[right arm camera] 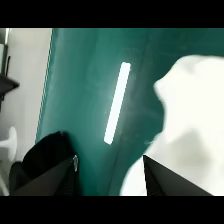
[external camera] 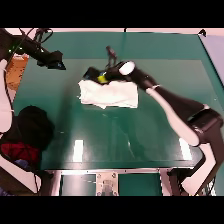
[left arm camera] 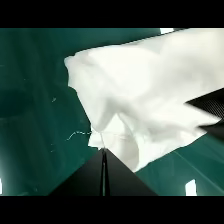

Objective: Fold the shirts.

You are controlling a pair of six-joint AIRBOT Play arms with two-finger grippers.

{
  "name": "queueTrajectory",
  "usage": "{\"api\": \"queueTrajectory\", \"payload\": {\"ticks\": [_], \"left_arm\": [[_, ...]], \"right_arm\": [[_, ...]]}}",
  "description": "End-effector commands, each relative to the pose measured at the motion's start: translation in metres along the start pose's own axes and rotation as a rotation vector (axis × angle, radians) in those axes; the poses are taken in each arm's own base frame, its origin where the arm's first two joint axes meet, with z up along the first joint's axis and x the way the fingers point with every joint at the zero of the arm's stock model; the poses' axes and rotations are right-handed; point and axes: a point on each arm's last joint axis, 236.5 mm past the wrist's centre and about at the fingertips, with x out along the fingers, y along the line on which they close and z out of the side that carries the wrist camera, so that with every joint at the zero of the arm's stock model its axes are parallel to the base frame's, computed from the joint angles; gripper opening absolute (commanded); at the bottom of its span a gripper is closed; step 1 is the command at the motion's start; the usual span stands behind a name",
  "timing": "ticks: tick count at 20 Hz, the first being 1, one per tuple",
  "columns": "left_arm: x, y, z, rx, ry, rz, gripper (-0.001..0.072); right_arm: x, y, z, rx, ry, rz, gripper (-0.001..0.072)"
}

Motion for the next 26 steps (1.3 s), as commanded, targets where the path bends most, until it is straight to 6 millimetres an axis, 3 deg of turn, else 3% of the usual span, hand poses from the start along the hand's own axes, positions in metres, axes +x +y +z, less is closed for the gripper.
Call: {"api": "queueTrajectory", "payload": {"ticks": [1, 3, 6, 8, 11, 13, 18, 19, 20, 21, 23, 25, 26], "left_arm": [[-0.001, 0.002, -0.001, 0.007, 0.004, 0.006, 0.002], [-0.001, 0.003, -0.002, 0.007, 0.007, 0.007, 0.002], [-0.001, 0.004, -0.002, 0.007, 0.008, 0.012, 0.002], [-0.001, 0.006, -0.002, 0.005, 0.008, 0.02, 0.002], [-0.001, 0.009, -0.001, 0.004, 0.005, 0.033, 0.002], [-0.001, 0.009, -0.001, 0.0, 0.004, 0.035, 0.002], [-0.001, 0.009, -0.001, -0.006, 0.005, 0.034, 0.002], [-0.001, 0.009, -0.002, -0.006, 0.007, 0.034, 0.002], [-0.001, 0.008, -0.003, -0.006, 0.013, 0.033, 0.002], [-0.001, 0.008, -0.005, -0.006, 0.019, 0.032, 0.002], [-0.001, 0.008, -0.006, -0.006, 0.025, 0.03, 0.002], [-0.001, 0.007, -0.008, -0.006, 0.033, 0.029, 0.002], [-0.001, 0.008, -0.008, -0.006, 0.033, 0.029, 0.002]], "right_arm": [[-0.089, -0.053, 0.041, -0.019, 0.037, -0.111, 0.048], [-0.152, -0.107, 0.05, 0.028, 0.091, -0.226, 0.048], [-0.213, -0.181, 0.041, 0.156, 0.152, -0.342, 0.0483], [-0.22, -0.219, 0.028, 0.253, 0.153, -0.369, 0.0509], [-0.195, -0.252, -0.011, 0.347, 0.187, -0.371, 0.0537], [-0.163, -0.252, -0.028, 0.39, 0.188, -0.307, 0.0537], [-0.083, -0.217, -0.054, 0.42, 0.226, -0.155, 0.0535], [-0.074, -0.209, -0.054, 0.403, 0.22, -0.132, 0.046], [-0.07, -0.197, -0.051, 0.367, 0.216, -0.099, 0.0092], [-0.07, -0.188, -0.043, 0.348, 0.211, -0.077, 0.0015], [-0.089, -0.171, -0.013, 0.299, 0.175, -0.044, 0.0013], [-0.133, -0.166, 0.03, 0.283, 0.068, -0.05, 0.0013], [-0.166, -0.174, 0.049, 0.279, 0.003, -0.089, 0.0012]]}}
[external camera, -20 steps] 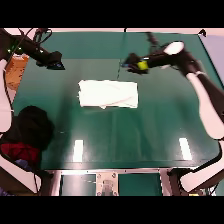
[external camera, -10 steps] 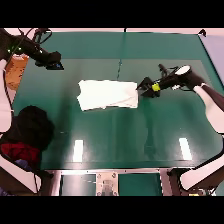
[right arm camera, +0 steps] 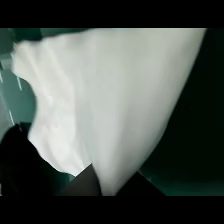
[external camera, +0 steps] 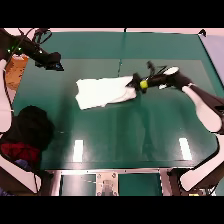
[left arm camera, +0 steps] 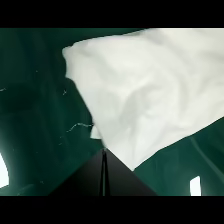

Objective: Fold the shirts.

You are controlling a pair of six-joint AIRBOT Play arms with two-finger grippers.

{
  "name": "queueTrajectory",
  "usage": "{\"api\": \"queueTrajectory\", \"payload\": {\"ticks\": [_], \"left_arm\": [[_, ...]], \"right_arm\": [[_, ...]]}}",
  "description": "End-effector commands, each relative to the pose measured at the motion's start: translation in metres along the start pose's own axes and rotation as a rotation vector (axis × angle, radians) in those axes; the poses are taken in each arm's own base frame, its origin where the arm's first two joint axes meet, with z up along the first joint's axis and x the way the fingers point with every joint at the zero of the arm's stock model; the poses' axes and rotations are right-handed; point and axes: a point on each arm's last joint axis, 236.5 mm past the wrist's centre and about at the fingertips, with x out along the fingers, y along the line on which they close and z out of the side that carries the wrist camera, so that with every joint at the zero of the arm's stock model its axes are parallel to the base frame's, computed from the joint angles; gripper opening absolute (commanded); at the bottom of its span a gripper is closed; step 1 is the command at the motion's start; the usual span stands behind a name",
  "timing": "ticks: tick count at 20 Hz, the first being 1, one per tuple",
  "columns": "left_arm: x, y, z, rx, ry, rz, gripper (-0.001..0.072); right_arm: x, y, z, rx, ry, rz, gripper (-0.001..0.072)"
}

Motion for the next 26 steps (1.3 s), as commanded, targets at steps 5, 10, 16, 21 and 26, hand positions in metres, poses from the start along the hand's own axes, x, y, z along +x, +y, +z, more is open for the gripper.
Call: {"api": "queueTrajectory", "payload": {"ticks": [5, 10, 16, 21, 26], "left_arm": [[0.0, -0.001, -0.001, 0.004, 0.005, -0.002, 0.002], [0.0, -0.001, -0.001, 0.004, 0.003, -0.001, 0.002], [0.0, 0.001, 0.007, 0.002, -0.031, 0.004, 0.002], [0.0, -0.001, 0.006, -0.005, -0.026, -0.004, 0.002], [0.0, -0.002, 0.003, -0.004, -0.013, -0.007, 0.002]], "right_arm": [[-0.259, -0.081, 0.059, 0.104, -0.391, -0.345, 0.0011], [-0.45, -0.207, -0.018, 0.416, -0.683, -0.666, 0.0012], [-0.504, -0.33, -0.185, 0.885, -0.791, -0.731, 0.0012], [-0.444, -0.371, -0.23, 1.01, -0.747, -0.697, 0.0012], [-0.462, -0.363, -0.247, 0.996, -0.652, -0.778, 0.0361]]}}
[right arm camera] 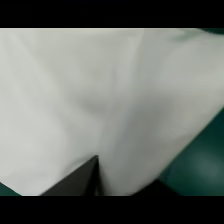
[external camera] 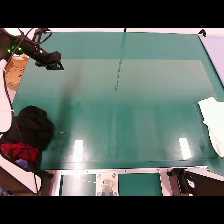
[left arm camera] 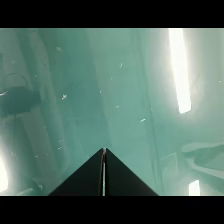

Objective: Fold the shirts.

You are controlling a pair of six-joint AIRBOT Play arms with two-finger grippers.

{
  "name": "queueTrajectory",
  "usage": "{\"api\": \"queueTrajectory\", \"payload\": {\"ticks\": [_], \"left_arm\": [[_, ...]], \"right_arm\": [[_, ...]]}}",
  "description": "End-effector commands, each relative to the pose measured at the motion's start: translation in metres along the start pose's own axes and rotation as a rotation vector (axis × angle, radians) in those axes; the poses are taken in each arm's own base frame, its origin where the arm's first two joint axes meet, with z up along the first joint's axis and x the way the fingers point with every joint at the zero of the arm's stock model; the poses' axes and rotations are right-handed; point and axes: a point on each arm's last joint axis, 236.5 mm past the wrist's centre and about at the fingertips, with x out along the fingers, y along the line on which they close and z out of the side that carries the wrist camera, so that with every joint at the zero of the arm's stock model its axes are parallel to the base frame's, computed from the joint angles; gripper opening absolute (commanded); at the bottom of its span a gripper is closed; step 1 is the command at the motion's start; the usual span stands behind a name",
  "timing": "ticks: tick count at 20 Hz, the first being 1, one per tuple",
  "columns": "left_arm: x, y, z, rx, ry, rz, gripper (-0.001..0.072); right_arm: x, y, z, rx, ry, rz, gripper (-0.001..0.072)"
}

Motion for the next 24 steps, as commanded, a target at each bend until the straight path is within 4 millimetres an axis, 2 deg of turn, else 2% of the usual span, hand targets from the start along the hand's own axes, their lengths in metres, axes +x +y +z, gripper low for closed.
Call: {"api": "queueTrajectory", "payload": {"ticks": [1, 3, 4, 5, 7, 8, 9, 11, 13, 14, 16, 19, 21, 22, 24], "left_arm": [[0.0, -0.001, -0.001, -0.001, 0.005, -0.002, 0.002], [0.0, -0.001, 0.002, 0.0, -0.008, -0.001, 0.0019], [-0.002, -0.003, 0.003, 0.001, -0.017, -0.007, 0.0019], [-0.006, -0.006, 0.005, 0.005, -0.028, -0.009, 0.0018], [-0.022, -0.014, 0.009, 0.022, -0.063, -0.005, 0.0019], [-0.033, -0.02, 0.009, 0.033, -0.082, -0.002, 0.0018], [-0.043, -0.025, 0.008, 0.043, -0.092, -0.001, 0.0018], [-0.057, -0.035, -0.002, 0.045, -0.089, -0.001, 0.0018], [-0.058, -0.039, -0.026, 0.027, -0.04, -0.007, 0.0018], [-0.056, -0.04, -0.044, 0.011, -0.008, -0.013, 0.0018], [-0.046, -0.042, -0.081, -0.025, 0.041, -0.021, 0.0018], [-0.024, -0.043, -0.154, -0.093, 0.097, -0.028, 0.0018], [-0.013, -0.043, -0.198, -0.111, 0.118, -0.025, 0.0018], [-0.01, -0.044, -0.211, -0.12, 0.12, -0.023, 0.0017], [-0.008, -0.045, -0.225, -0.12, 0.121, -0.023, 0.0018]], "right_arm": [[-0.021, -0.025, 0.002, -0.045, 0.036, -0.113, 0.0425], [-0.054, -0.021, 0.019, -0.001, 0.013, -0.14, 0.0423], [-0.066, -0.009, 0.025, 0.019, 0.001, -0.116, 0.0419], [-0.075, 0.015, 0.028, 0.014, -0.002, -0.064, 0.038], [-0.082, 0.077, 0.02, -0.068, 0.006, 0.075, 0.0163], [-0.084, 0.112, 0.01, -0.15, 0.016, 0.139, 0.0011], [-0.083, 0.142, -0.004, -0.225, 0.031, 0.182, 0.0014], [-0.078, 0.195, -0.044, -0.402, 0.079, 0.231, 0.0014], [-0.072, 0.234, -0.096, -0.573, 0.146, 0.25, 0.0013], [-0.068, 0.247, -0.125, -0.651, 0.183, 0.256, 0.0012], [-0.059, 0.261, -0.188, -0.801, 0.258, 0.261, 0.0012], [-0.055, 0.254, -0.268, -0.977, 0.322, 0.281, 0.0011], [-0.059, 0.249, -0.303, -1.044, 0.325, 0.307, 0.0012], [-0.062, 0.249, -0.313, -1.065, 0.324, 0.32, 0.0012], [-0.066, 0.255, -0.321, -1.084, 0.313, 0.342, 0.0012]]}}
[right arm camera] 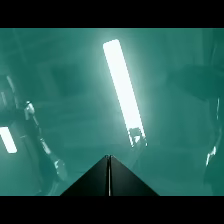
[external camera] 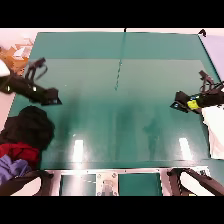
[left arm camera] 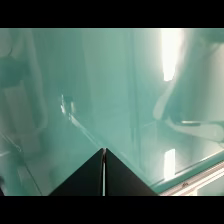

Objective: Fold the shirts.

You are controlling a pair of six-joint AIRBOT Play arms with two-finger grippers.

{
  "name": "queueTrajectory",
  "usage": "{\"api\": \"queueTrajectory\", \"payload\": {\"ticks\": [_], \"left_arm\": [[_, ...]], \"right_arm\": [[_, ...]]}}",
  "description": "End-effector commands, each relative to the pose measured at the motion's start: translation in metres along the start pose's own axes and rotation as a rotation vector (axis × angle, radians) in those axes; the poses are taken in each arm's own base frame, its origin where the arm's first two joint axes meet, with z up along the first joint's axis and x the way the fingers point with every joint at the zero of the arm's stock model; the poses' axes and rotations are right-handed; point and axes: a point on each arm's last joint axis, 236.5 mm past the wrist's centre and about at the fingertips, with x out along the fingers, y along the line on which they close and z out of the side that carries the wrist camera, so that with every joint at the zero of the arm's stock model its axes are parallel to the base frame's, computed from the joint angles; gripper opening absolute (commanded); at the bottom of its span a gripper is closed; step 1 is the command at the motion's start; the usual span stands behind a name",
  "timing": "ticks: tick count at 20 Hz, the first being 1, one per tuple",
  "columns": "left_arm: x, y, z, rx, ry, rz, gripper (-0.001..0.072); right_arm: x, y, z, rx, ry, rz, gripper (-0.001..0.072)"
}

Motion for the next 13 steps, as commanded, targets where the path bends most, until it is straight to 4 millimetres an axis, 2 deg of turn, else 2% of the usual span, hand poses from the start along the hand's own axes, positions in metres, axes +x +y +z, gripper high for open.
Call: {"api": "queueTrajectory", "payload": {"ticks": [1, 3, 13], "left_arm": [[0.0129, 0.0035, -0.0344, -0.008, 0.001, 0.004, 0.0019], [0.0121, 0.0026, -0.0342, -0.008, -0.003, 0.002, 0.002], [0.0121, 0.0031, -0.0321, -0.007, -0.012, 0.004, 0.002]], "right_arm": [[0.0082, 0.0283, -0.0153, -0.074, -0.003, 0.027, 0.0012], [0.0084, 0.0297, -0.0205, -0.07, 0.018, 0.033, 0.0013], [0.0089, 0.0295, -0.0203, -0.07, 0.019, 0.033, 0.0013]]}}
